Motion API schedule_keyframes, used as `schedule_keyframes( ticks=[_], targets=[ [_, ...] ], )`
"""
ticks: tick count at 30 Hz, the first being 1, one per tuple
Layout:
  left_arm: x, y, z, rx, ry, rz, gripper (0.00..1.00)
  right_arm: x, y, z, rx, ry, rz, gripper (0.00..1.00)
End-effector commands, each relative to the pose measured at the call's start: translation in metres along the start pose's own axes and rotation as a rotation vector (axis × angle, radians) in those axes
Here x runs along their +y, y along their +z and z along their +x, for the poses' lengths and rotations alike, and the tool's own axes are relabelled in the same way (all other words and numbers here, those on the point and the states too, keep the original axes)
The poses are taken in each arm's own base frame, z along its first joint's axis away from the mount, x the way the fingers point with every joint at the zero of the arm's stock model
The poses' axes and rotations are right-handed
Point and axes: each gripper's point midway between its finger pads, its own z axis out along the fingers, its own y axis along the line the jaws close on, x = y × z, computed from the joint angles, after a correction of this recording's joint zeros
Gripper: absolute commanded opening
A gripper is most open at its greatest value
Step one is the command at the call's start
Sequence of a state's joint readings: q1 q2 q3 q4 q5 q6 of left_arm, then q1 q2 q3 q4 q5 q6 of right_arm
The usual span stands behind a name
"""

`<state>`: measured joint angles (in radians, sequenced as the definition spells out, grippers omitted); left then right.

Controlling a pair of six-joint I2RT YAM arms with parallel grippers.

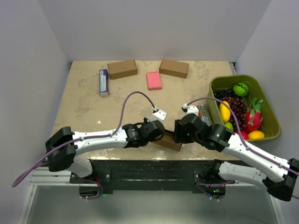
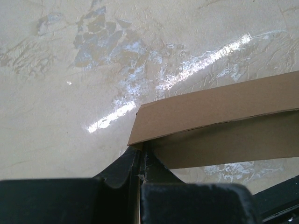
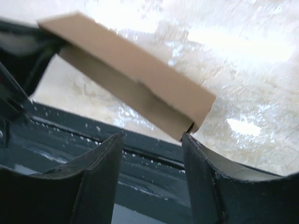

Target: Fold the paper box

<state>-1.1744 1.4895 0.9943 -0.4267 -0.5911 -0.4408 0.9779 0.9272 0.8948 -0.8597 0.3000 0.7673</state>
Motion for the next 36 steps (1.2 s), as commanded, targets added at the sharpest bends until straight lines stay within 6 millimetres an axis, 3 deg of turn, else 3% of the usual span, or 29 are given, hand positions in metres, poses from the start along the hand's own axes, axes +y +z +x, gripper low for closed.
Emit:
schedule_keyframes(
  ticks=[1, 9, 10, 16, 24, 36],
  targets=[
    [0.0, -0.005, 0.017, 0.047, 0.055, 0.024, 0.0, -0.01, -0.001, -0.033, -0.071, 0.003, 0.053, 0.57],
    [-0.001, -0.004, 0.016, 0.047, 0.048, 0.027, 0.0, -0.031, -0.007, -0.038, -0.077, -0.074, 0.156, 0.58],
    [-0.001, -0.005, 0.016, 0.047, 0.048, 0.027, 0.0, -0.03, -0.004, -0.037, -0.084, -0.071, 0.142, 0.54],
    [-0.003, -0.004, 0.017, 0.052, 0.055, 0.031, 0.0, -0.009, 0.013, -0.03, -0.069, -0.129, 0.018, 0.51],
    [-0.006, -0.003, 0.016, 0.054, 0.058, 0.034, 0.0, -0.008, 0.018, -0.027, -0.079, -0.163, -0.005, 0.48],
    [-0.01, -0.005, 0.015, 0.051, 0.054, 0.042, 0.0, -0.006, 0.026, -0.015, -0.045, -0.201, -0.032, 0.2]
  ],
)
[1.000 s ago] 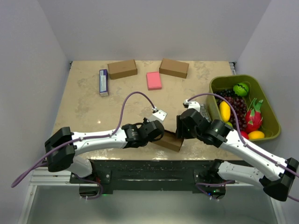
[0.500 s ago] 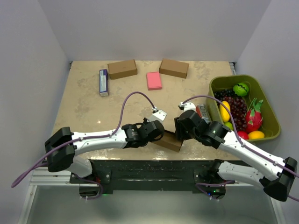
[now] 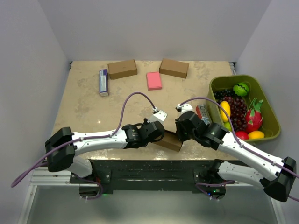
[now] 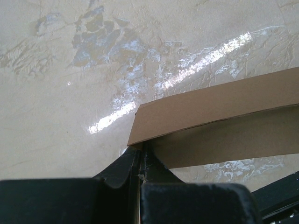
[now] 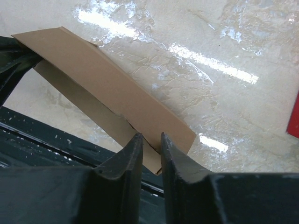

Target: Fold the paper box

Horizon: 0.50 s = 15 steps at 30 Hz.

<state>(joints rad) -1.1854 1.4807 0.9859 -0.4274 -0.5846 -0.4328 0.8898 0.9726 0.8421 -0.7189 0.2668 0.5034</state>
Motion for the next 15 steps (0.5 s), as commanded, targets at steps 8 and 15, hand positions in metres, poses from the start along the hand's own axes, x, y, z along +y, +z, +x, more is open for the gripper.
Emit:
schedule_keyframes(
  ticks=[8, 15],
  targets=[
    [-0.009, -0.007, 0.003, 0.027, 0.021, 0.042, 0.0, 0.012, 0.005, 0.005, 0.022, -0.041, -0.048, 0.08],
    [-0.009, -0.011, -0.003, 0.012, 0.003, 0.051, 0.05, 0.013, 0.005, 0.007, 0.024, -0.05, -0.044, 0.07]
  ],
)
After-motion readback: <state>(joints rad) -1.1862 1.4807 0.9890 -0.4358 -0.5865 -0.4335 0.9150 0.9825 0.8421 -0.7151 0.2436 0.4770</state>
